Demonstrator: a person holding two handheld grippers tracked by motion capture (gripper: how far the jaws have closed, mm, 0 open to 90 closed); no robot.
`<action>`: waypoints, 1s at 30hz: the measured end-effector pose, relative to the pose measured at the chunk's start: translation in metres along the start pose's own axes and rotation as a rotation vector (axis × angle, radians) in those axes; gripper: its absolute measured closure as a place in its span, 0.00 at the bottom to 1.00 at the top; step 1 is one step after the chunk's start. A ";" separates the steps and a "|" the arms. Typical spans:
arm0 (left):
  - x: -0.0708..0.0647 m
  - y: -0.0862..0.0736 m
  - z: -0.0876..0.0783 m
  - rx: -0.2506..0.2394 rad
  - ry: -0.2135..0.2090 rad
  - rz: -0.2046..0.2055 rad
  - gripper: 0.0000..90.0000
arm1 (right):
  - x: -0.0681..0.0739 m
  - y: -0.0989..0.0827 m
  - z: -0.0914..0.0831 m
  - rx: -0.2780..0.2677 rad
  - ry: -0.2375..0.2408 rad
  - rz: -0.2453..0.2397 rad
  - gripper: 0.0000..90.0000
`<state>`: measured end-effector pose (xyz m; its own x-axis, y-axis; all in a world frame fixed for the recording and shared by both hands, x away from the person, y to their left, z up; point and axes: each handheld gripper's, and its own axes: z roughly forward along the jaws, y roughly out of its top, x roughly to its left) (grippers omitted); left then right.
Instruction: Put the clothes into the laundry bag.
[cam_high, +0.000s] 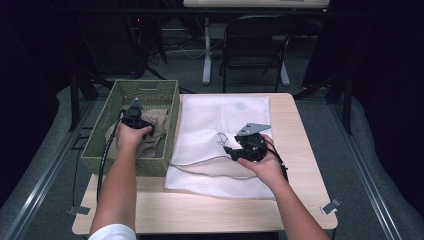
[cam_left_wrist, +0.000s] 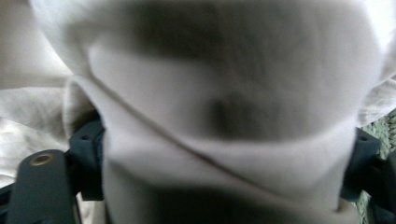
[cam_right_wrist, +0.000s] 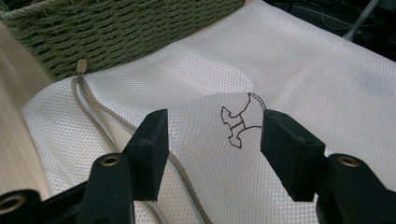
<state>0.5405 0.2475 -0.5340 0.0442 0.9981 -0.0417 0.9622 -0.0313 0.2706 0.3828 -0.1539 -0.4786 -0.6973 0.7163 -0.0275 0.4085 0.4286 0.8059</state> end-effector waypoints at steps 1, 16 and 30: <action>-0.001 0.000 0.001 0.014 0.006 -0.005 0.16 | 0.000 0.000 0.000 0.001 0.000 0.000 0.46; 0.003 -0.001 0.003 0.031 -0.017 0.000 0.23 | 0.001 0.000 0.000 0.002 0.000 -0.004 0.46; 0.003 -0.004 -0.002 -0.013 -0.009 -0.004 0.44 | 0.001 0.000 0.000 0.002 0.002 -0.006 0.47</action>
<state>0.5361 0.2509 -0.5334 0.0427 0.9978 -0.0515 0.9588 -0.0264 0.2828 0.3823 -0.1536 -0.4787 -0.7006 0.7129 -0.0309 0.4058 0.4337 0.8045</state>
